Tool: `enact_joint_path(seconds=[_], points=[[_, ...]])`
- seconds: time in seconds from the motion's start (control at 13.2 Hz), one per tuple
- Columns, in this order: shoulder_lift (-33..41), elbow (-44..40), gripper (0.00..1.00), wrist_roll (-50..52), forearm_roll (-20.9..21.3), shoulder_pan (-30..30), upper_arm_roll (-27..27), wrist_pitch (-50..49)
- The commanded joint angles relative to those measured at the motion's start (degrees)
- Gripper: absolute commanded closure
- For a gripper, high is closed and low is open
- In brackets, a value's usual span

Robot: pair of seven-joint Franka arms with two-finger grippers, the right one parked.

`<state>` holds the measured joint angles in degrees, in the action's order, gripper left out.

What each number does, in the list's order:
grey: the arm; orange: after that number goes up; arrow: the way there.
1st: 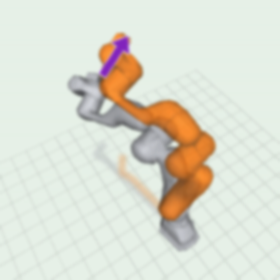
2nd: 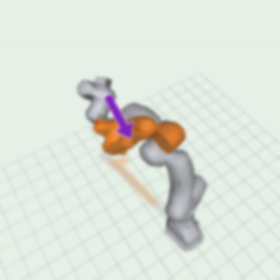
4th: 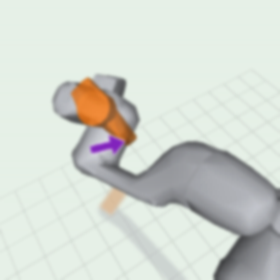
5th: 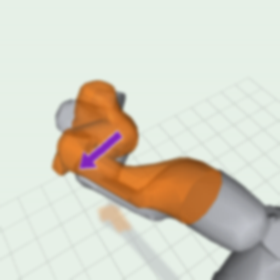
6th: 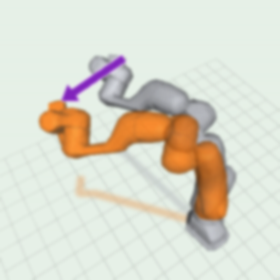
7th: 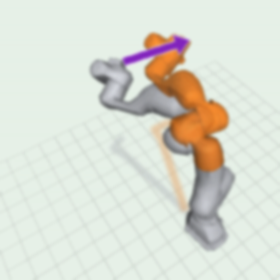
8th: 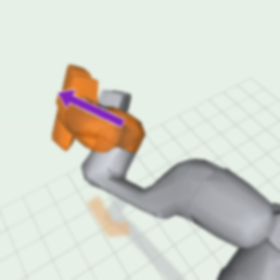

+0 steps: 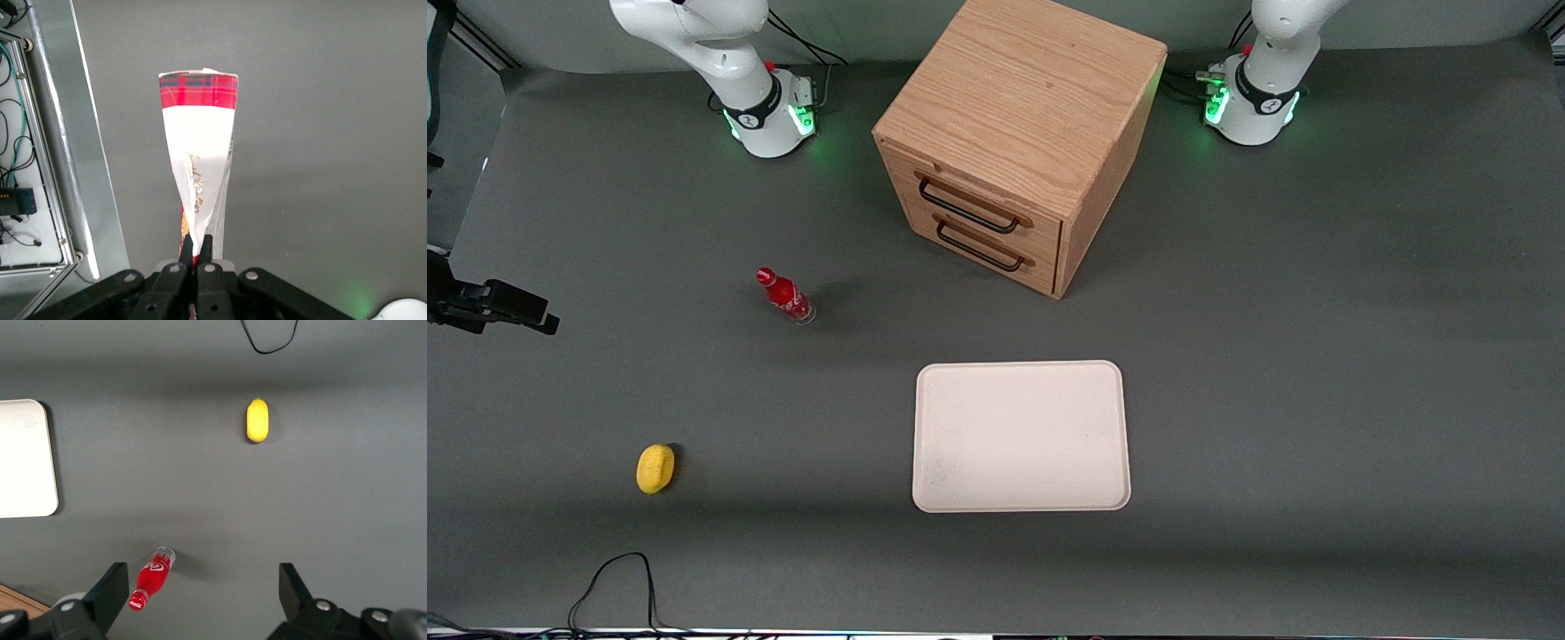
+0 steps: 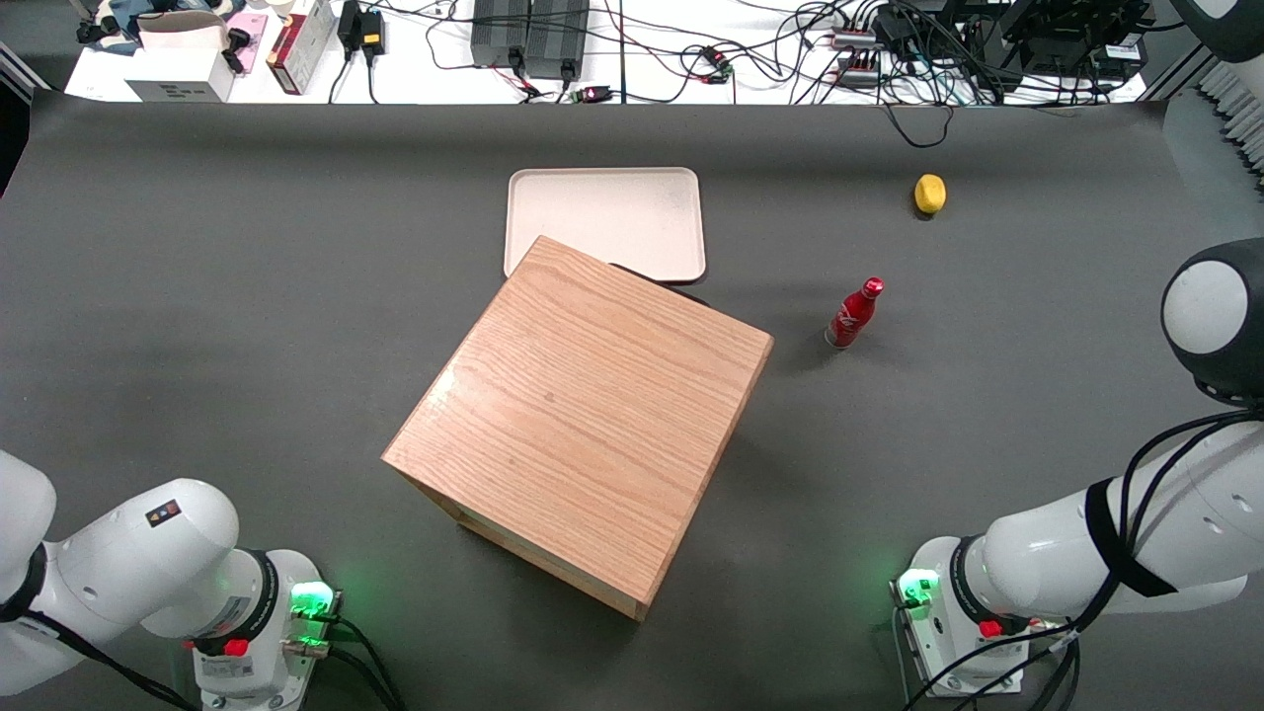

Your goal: Place red cookie box on tray

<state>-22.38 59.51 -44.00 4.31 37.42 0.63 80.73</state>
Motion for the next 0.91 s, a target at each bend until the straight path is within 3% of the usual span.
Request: enact_joint_path(seconds=[0.0,0.23,0.61,0.83], points=[[-1.4,-6.0,1.0,2.2,1.5,-3.8,-0.3,-4.9],[-1.5,-6.3,1.0,8.9,1.5,-11.4,-0.3,-7.2],[-1.5,-6.2,1.0,23.1,1.3,-29.9,-0.1,-9.1],[-2.2,-6.2,1.0,40.6,0.7,-40.4,0.8,-6.9]])
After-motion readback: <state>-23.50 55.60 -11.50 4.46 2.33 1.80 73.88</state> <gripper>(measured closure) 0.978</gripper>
